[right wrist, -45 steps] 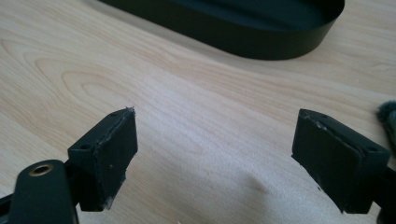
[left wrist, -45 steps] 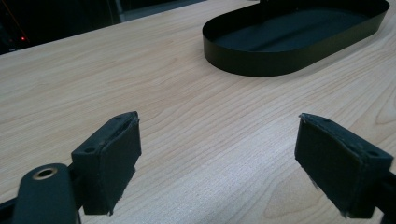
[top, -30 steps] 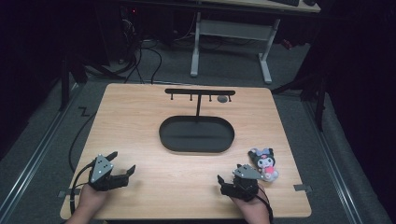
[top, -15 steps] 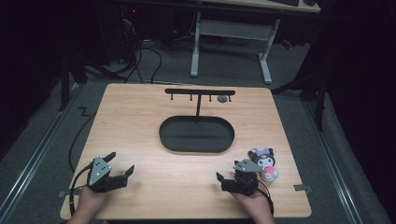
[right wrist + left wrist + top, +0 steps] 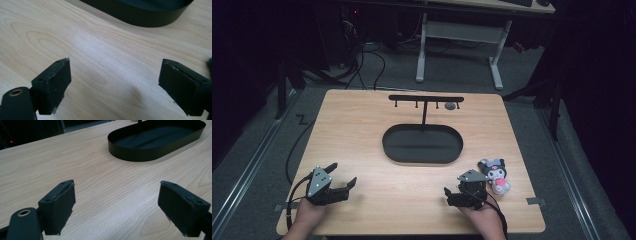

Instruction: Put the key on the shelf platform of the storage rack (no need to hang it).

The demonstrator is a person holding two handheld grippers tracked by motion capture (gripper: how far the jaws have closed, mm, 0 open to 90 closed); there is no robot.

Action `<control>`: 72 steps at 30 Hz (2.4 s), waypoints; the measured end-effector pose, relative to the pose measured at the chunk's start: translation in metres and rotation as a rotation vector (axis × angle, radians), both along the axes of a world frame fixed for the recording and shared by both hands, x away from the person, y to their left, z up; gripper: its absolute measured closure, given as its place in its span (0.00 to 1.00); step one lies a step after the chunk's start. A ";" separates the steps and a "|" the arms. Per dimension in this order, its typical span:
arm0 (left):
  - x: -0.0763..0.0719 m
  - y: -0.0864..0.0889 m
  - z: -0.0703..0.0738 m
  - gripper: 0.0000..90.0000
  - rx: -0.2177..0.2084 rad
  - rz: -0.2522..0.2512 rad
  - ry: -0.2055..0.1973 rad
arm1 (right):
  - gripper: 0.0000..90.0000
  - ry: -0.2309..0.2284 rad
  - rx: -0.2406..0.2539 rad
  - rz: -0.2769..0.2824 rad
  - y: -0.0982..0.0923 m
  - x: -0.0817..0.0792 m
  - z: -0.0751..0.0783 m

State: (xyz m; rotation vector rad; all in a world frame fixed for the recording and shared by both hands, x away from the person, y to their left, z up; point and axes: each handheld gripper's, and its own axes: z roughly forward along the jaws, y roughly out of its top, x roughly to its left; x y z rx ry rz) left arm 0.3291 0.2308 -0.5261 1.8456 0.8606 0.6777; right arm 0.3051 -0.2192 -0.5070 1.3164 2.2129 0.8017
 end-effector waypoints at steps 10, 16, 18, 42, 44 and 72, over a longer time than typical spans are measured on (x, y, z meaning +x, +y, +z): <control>0.002 -0.001 0.000 0.17 0.008 0.004 0.010 | 0.12 0.046 -0.044 0.017 0.002 0.004 -0.001; 0.002 -0.001 0.000 0.17 0.010 0.008 0.011 | 0.12 0.075 -0.045 0.041 0.003 0.004 -0.004; 0.001 -0.001 0.000 0.17 0.011 0.005 0.010 | 0.12 0.087 -0.036 0.032 0.001 0.005 -0.002; 0.006 0.000 0.001 0.17 -0.021 0.003 0.013 | 0.12 0.224 -0.117 0.003 0.002 0.010 0.023; 0.005 0.000 0.001 0.17 -0.015 -0.003 0.012 | 0.12 0.226 -0.125 0.004 0.003 0.011 0.025; -0.005 0.002 0.000 0.17 -0.008 -0.026 -0.033 | 0.15 0.351 -0.236 0.055 -0.009 0.016 0.050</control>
